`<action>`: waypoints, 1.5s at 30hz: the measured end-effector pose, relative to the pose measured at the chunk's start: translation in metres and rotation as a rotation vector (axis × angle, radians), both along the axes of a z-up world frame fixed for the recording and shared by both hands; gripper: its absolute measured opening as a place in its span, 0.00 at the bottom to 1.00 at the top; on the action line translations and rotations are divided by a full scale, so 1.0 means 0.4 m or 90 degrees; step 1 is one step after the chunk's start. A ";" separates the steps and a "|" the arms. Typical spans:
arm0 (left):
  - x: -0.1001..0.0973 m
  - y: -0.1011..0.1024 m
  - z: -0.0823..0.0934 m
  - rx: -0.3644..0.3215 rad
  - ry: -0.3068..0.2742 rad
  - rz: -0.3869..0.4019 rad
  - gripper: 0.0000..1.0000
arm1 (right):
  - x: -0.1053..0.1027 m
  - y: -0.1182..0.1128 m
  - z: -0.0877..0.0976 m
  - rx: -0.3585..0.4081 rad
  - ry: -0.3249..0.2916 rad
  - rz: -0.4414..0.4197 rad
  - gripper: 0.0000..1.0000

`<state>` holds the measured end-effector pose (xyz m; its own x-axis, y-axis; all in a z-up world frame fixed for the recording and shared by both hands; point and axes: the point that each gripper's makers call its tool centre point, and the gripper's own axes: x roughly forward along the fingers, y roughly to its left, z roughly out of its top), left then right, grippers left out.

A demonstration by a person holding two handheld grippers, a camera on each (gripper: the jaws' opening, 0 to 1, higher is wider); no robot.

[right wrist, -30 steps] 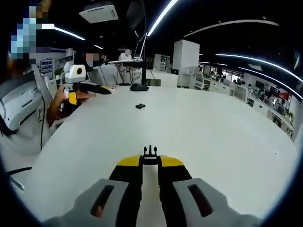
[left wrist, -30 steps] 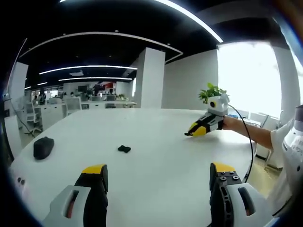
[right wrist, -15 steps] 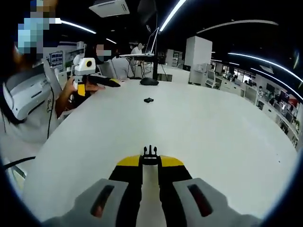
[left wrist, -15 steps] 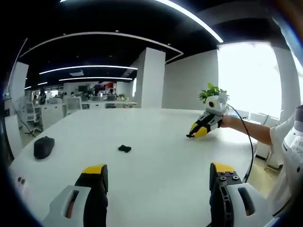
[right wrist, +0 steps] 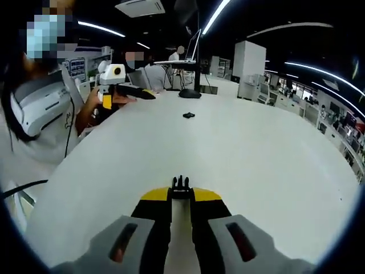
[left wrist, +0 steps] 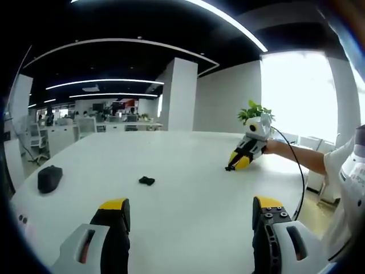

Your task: Snap the two parts of the plastic buckle together until the buckle closes and remains connected.

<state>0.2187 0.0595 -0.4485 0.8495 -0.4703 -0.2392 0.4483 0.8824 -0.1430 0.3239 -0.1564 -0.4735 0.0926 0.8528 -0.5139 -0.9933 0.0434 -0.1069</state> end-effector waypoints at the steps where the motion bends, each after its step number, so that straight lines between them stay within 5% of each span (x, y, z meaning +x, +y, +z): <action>1: 0.000 0.000 -0.001 0.000 0.001 0.000 0.90 | 0.000 -0.001 -0.002 -0.003 -0.003 0.001 0.11; 13: 0.005 0.004 -0.001 0.000 0.003 0.002 0.90 | 0.001 -0.007 0.015 0.041 -0.018 0.005 0.15; 28: 0.022 -0.003 -0.011 0.002 0.005 -0.002 0.90 | -0.007 0.004 0.122 0.182 -0.026 -0.030 0.23; 40: 0.063 0.002 0.005 0.018 -0.005 -0.020 0.90 | -0.011 0.036 0.228 0.251 -0.068 -0.128 0.55; 45: 0.089 0.013 0.005 0.017 -0.005 -0.026 0.89 | -0.030 0.061 0.263 0.323 -0.015 -0.154 0.55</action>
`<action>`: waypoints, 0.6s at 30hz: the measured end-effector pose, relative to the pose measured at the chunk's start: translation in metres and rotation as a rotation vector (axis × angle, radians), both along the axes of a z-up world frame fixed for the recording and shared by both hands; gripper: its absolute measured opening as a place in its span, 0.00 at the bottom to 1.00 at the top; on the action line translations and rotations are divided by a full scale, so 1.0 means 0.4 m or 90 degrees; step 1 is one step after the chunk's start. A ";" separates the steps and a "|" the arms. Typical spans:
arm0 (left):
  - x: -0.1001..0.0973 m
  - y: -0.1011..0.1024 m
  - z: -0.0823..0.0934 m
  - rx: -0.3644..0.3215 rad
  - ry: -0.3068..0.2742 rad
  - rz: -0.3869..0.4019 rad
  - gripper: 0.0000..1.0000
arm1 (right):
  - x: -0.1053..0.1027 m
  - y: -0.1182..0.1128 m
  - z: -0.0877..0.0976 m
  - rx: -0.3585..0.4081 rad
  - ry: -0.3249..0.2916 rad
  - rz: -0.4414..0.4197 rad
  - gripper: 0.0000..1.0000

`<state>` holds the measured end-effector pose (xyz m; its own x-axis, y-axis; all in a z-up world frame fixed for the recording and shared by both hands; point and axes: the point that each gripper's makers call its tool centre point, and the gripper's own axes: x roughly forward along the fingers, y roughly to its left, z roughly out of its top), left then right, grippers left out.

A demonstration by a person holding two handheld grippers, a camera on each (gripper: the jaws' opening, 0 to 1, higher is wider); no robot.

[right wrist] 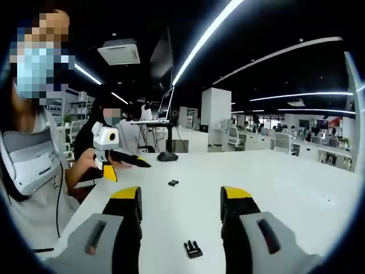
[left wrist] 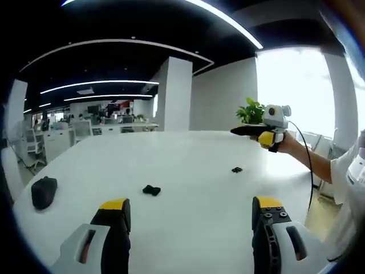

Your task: Snap the two parts of the plastic buckle together until the buckle closes and remains connected.

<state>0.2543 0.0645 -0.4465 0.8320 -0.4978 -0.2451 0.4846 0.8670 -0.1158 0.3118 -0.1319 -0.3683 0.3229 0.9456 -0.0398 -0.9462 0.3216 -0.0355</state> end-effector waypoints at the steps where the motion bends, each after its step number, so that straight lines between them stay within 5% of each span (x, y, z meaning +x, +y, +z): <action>1: 0.005 0.003 0.000 0.001 0.000 -0.001 0.89 | -0.001 0.001 0.008 0.020 0.012 -0.008 0.55; 6: 0.030 0.024 -0.003 -0.001 0.000 0.004 0.88 | 0.001 -0.007 0.019 0.058 0.022 -0.047 0.53; 18: 0.111 0.059 -0.022 0.008 0.011 0.008 0.87 | -0.012 -0.030 -0.015 0.050 0.024 -0.066 0.53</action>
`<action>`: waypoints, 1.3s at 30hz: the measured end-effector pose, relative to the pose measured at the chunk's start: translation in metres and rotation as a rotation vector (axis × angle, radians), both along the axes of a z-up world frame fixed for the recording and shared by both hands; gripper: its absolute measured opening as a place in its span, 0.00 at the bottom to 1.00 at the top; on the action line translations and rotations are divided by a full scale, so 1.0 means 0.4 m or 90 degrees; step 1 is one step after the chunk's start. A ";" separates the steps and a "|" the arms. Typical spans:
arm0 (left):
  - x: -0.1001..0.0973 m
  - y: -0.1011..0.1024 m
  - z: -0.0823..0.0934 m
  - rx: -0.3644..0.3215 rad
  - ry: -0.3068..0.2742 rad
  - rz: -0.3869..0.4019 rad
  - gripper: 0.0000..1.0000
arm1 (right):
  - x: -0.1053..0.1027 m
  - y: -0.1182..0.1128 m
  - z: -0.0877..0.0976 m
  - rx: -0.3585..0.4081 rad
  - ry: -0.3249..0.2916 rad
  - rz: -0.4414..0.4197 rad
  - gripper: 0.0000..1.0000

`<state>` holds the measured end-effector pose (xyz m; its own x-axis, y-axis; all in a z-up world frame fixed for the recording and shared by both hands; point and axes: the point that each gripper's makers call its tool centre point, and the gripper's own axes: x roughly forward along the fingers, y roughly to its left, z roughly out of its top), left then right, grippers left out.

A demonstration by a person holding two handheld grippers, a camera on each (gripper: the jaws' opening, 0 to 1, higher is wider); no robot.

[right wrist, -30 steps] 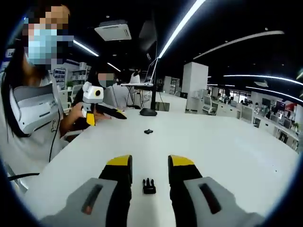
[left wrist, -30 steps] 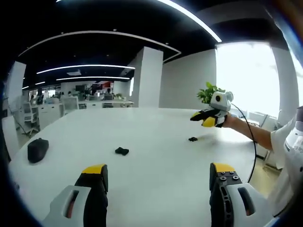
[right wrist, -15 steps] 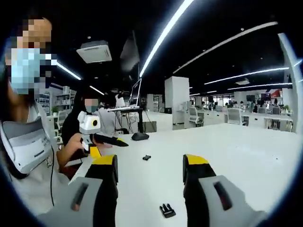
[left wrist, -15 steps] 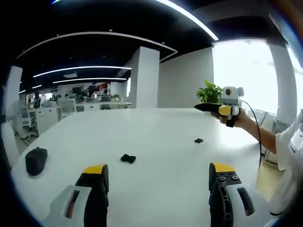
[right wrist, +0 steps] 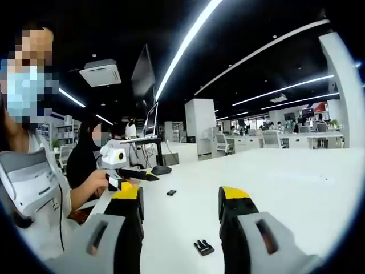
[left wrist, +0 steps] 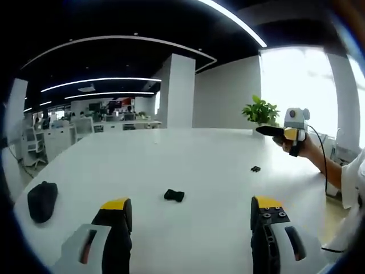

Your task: Snap the two parts of the plastic buckle together until the buckle closes and remains connected.

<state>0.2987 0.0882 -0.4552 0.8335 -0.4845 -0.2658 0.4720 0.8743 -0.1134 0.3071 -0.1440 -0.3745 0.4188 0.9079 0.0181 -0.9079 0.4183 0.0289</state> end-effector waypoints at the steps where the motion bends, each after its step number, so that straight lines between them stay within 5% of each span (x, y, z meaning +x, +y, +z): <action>1: 0.005 0.000 -0.002 0.002 0.002 0.000 0.87 | 0.000 0.000 -0.007 -0.005 0.000 0.001 0.53; 21: 0.066 -0.018 -0.027 0.041 0.031 -0.017 0.79 | -0.007 0.000 -0.028 -0.025 0.002 0.007 0.53; 28: 0.074 -0.009 -0.052 0.093 0.055 -0.015 0.75 | -0.006 -0.003 -0.039 -0.036 0.008 0.007 0.53; 39: 0.095 -0.023 -0.041 0.091 0.034 -0.046 0.53 | -0.009 -0.006 -0.048 -0.042 0.012 0.003 0.53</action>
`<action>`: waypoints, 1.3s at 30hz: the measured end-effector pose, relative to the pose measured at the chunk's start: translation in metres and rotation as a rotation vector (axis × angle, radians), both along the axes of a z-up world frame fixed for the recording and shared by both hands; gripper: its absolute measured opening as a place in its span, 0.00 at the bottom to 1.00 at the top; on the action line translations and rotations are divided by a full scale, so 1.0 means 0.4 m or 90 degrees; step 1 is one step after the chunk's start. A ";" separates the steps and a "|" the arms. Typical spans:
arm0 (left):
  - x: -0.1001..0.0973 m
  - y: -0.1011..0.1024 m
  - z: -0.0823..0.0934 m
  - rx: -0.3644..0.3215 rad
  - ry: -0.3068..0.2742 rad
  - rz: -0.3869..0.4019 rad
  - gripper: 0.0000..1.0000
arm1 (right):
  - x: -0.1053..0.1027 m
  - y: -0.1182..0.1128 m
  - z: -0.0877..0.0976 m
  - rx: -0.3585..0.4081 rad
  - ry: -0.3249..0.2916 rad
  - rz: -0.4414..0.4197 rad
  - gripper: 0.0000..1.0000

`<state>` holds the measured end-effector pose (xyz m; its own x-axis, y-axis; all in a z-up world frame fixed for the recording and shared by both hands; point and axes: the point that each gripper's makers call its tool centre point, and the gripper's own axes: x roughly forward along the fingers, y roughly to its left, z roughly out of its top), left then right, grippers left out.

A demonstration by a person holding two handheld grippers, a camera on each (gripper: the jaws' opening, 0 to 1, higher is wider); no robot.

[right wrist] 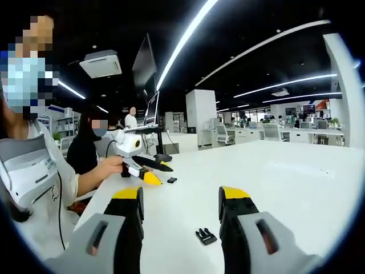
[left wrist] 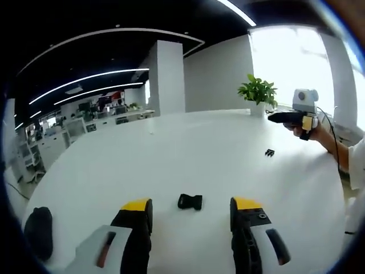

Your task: Snap the two parts of the plastic buckle together until the buckle closes and remains connected.

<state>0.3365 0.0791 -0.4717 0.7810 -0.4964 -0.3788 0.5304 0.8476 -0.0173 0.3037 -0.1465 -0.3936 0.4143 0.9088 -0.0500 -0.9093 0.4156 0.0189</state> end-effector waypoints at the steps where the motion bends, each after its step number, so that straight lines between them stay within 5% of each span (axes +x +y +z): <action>1: 0.001 -0.002 0.000 -0.002 0.001 -0.002 0.52 | -0.001 0.001 0.000 0.000 0.000 0.000 0.53; 22: 0.005 -0.019 -0.024 0.013 0.031 0.010 0.21 | -0.006 -0.003 0.001 -0.004 -0.004 -0.003 0.53; 39: -0.024 -0.046 -0.022 0.004 0.035 0.026 0.17 | -0.014 -0.008 0.002 -0.004 -0.009 -0.008 0.53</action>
<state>0.3271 0.0605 -0.4807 0.7785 -0.4623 -0.4246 0.4944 0.8683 -0.0391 0.2983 -0.1497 -0.3929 0.4269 0.9030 -0.0488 -0.9040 0.4275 0.0030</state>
